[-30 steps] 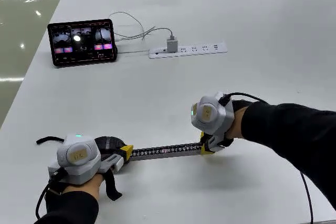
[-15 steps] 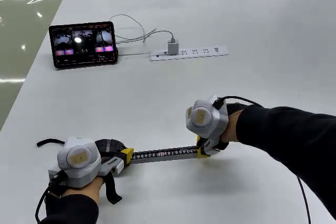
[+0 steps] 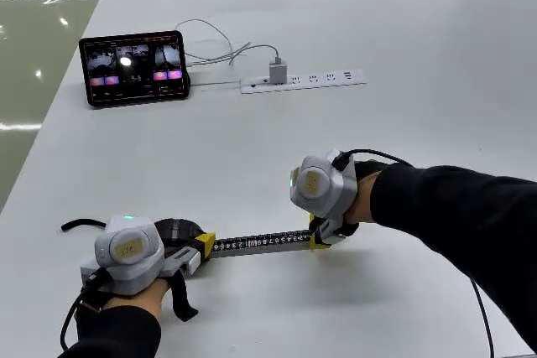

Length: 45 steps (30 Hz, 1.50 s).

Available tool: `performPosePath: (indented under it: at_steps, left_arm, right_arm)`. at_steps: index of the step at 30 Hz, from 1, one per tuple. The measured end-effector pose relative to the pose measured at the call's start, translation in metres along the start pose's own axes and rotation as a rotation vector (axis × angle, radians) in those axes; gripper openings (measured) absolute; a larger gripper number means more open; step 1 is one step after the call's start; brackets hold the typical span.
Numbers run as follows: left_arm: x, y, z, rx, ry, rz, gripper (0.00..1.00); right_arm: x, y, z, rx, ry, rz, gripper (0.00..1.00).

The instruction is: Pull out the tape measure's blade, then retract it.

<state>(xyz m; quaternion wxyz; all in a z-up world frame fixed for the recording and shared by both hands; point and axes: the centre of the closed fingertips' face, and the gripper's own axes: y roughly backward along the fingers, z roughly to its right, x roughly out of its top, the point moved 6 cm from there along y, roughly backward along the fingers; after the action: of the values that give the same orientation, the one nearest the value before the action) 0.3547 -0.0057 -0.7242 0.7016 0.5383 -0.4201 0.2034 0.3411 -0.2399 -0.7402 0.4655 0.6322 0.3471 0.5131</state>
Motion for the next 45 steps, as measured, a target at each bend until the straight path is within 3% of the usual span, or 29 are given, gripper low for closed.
performPosePath:
  at_steps: [45]
  left_arm:
    - [-0.001,0.0,-0.001,-0.015,-0.003,0.003,0.6]
  right_arm:
    - [0.025,-0.009,-0.004,0.013,-0.001,0.026,0.09]
